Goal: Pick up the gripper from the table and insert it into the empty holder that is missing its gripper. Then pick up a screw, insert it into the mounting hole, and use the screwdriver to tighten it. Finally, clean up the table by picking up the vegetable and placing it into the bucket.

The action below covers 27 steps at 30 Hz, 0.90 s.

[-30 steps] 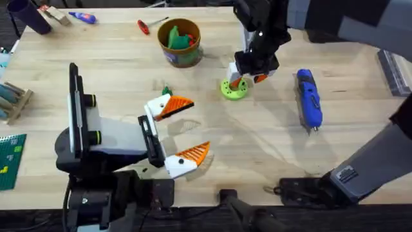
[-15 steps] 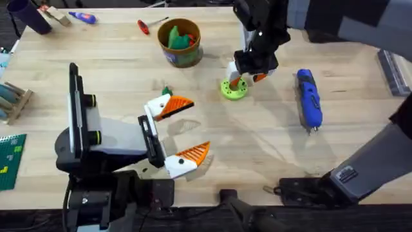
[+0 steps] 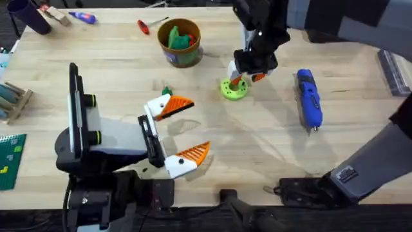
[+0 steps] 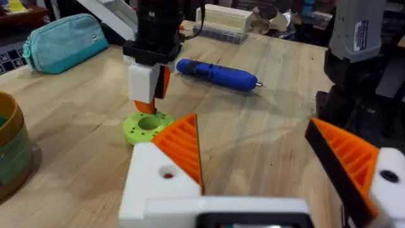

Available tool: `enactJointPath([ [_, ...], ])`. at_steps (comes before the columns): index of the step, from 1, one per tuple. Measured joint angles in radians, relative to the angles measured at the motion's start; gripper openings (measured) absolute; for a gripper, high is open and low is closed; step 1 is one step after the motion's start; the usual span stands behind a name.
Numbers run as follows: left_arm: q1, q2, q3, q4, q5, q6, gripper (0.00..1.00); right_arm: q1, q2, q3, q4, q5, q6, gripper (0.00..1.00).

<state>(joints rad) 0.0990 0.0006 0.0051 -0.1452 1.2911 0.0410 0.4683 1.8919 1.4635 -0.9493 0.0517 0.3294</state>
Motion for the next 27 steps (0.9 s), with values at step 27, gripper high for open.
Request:
enactJointPath([
  [27, 0.0, 0.0, 0.0, 0.0, 0.0, 0.0, 0.985, 0.0, 0.0, -0.003, 0.017, 0.0, 0.015, 0.421],
])
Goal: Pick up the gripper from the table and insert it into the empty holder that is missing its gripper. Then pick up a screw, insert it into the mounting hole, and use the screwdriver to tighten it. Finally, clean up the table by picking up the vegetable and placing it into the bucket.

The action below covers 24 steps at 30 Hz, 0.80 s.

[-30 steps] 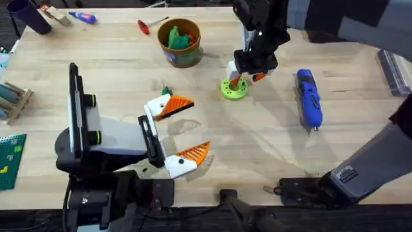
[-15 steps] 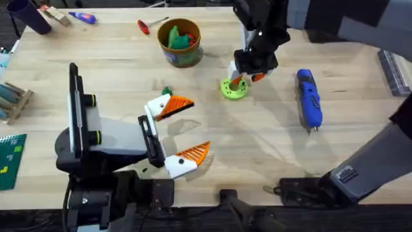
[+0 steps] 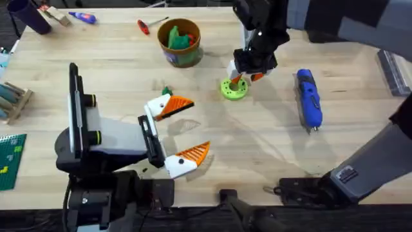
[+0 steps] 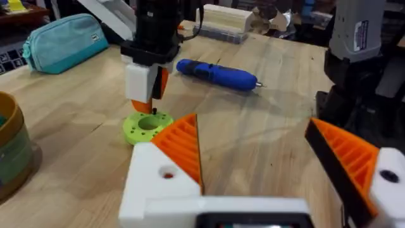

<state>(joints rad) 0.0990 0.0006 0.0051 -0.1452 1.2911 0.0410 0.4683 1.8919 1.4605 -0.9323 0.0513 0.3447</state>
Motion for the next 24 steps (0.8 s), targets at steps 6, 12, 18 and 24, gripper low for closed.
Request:
enactJointPath([
  [6, 0.0, 0.0, 0.0, 0.0, 0.0, 0.0, 0.985, 0.007, 0.0, 0.0, 0.005, 0.0, 0.0, 0.42],
  [12, 0.0, 0.0, 0.0, 0.0, 0.0, 0.0, 0.985, 0.014, 0.0, 0.0, 0.0, 0.0, 0.0, 0.419],
  [18, 0.0, 0.0, 0.0, 0.0, 0.0, 0.0, 0.985, 0.014, 0.0, 0.0, 0.0, 0.0, 0.0, 0.411],
  [24, 0.0, 0.0, 0.0, 0.0, 0.0, 0.0, 0.985, 0.014, 0.0, 0.0, 0.0, 0.0, 0.0, 0.409],
])
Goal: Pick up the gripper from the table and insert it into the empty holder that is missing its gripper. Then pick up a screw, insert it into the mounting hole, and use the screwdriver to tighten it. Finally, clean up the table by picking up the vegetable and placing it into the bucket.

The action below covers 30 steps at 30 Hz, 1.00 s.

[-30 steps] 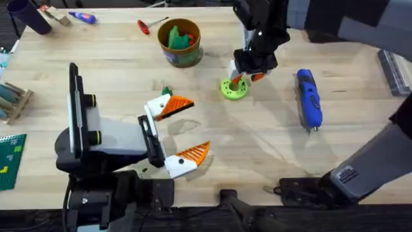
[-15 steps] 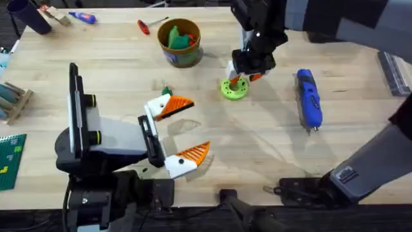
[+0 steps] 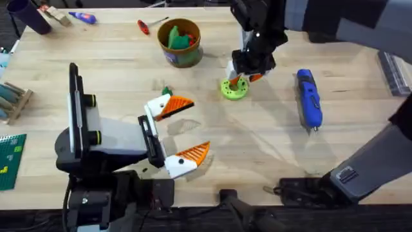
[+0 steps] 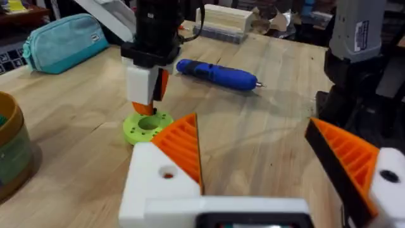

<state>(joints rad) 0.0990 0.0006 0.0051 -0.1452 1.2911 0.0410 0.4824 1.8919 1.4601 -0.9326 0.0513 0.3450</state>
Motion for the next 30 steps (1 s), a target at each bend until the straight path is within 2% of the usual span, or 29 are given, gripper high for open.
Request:
enactJointPath([
  [30, 0.0, 0.0, 0.0, 0.0, 0.0, 0.0, 0.985, 0.0, 0.0, -0.003, -0.01, 0.0, 0.022, 0.398],
])
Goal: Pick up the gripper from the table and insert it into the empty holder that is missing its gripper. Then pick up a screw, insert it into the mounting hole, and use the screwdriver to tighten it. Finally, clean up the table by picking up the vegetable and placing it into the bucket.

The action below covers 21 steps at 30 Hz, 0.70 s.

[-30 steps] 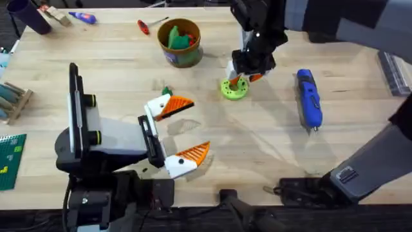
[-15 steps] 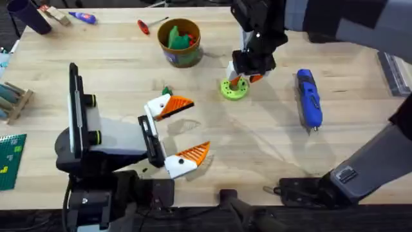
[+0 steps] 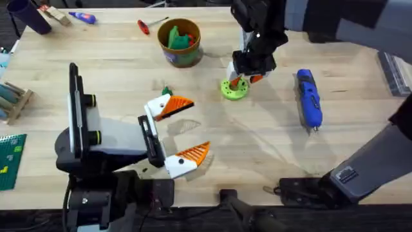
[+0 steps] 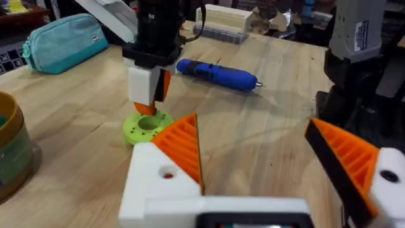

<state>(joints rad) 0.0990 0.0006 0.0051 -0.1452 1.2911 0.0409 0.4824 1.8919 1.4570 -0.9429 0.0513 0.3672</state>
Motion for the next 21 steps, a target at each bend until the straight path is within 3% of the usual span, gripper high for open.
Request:
enactJointPath([
  [21, 0.0, 0.0, 0.0, 0.0, 0.0, 0.0, 0.985, 0.0, 0.0, -0.036, 0.037, 0.0, 0.0, 0.36],
])
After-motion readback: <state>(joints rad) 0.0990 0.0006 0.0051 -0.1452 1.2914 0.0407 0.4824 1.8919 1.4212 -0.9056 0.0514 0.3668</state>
